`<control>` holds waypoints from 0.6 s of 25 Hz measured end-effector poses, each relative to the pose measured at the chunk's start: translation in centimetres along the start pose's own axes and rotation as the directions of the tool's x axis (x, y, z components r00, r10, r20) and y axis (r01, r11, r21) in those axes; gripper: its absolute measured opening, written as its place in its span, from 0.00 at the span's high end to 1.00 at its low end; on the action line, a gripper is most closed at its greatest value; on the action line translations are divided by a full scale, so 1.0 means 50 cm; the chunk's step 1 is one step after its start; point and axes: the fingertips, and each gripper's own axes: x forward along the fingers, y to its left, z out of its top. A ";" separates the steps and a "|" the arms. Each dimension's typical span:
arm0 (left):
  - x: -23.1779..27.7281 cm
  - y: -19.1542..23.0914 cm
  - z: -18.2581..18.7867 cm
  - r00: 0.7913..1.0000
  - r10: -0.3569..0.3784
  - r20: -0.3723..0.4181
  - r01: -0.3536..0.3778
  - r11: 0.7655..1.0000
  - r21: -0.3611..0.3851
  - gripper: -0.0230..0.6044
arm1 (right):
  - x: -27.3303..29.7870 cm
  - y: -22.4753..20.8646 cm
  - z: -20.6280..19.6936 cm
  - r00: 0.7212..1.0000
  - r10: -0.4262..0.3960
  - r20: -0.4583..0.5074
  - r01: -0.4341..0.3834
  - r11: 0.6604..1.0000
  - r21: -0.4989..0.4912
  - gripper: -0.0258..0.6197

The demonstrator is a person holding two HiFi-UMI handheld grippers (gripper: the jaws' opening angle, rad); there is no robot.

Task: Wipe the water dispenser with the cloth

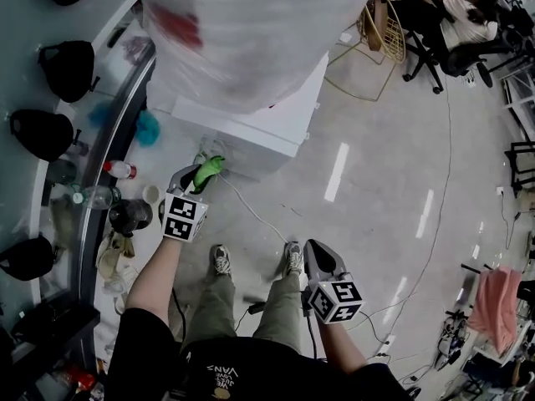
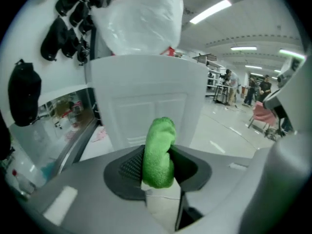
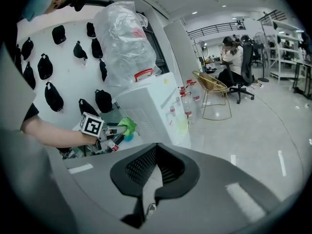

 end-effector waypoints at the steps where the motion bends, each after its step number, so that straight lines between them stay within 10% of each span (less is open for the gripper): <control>1: 0.010 -0.042 0.000 0.999 -0.038 -0.009 0.038 0.999 0.020 0.75 | -0.003 -0.005 -0.004 1.000 -0.001 -0.002 0.001 1.000 0.002 0.95; 9: 0.113 -0.277 0.073 0.978 -0.210 0.017 0.209 0.977 0.043 0.75 | -0.028 -0.046 -0.020 1.000 -0.025 -0.006 0.026 0.999 0.029 0.95; 15: 0.160 -0.292 0.108 0.987 -0.162 0.004 0.162 0.987 0.018 0.75 | -0.066 -0.105 -0.025 0.998 -0.055 -0.009 0.055 0.998 0.028 0.95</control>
